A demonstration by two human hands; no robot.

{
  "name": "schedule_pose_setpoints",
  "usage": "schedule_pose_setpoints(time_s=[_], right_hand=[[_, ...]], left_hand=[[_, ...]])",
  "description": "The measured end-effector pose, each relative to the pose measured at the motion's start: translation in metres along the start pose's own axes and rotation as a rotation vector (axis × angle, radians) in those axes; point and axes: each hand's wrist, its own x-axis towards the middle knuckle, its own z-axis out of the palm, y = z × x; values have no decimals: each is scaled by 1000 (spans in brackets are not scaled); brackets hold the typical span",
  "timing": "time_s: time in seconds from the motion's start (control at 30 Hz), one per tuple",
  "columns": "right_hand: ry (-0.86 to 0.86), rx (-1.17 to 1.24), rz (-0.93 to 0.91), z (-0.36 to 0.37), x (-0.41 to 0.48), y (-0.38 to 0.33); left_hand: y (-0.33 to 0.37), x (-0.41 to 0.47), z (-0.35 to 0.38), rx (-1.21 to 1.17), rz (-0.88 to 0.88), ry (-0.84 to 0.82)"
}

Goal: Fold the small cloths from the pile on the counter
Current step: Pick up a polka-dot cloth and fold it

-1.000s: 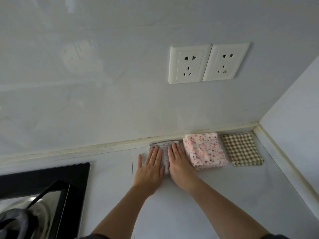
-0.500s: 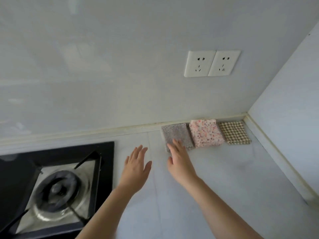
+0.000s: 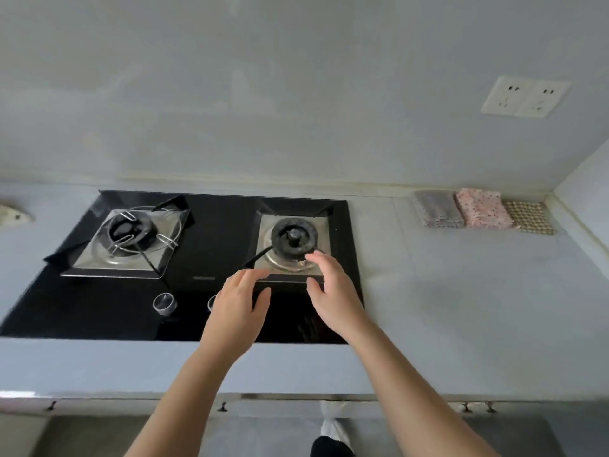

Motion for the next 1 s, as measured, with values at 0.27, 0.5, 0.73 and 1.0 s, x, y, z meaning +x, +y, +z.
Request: schedule_pose_setpoints(time_s=[0.27, 0.5, 0.73, 1.0], right_hand=[[-135, -38, -78, 93, 41, -72], [-246, 0, -98, 190, 120, -128], [-447, -30, -129, 290, 188, -191], [-499, -39, -123, 414, 239, -271]], left_hand=[[-97, 4, -74, -34, -115, 135], [-198, 45, -141, -9, -205, 153], [-303, 71, -213, -70, -388, 319], [-450, 87, -302, 55, -377, 270]])
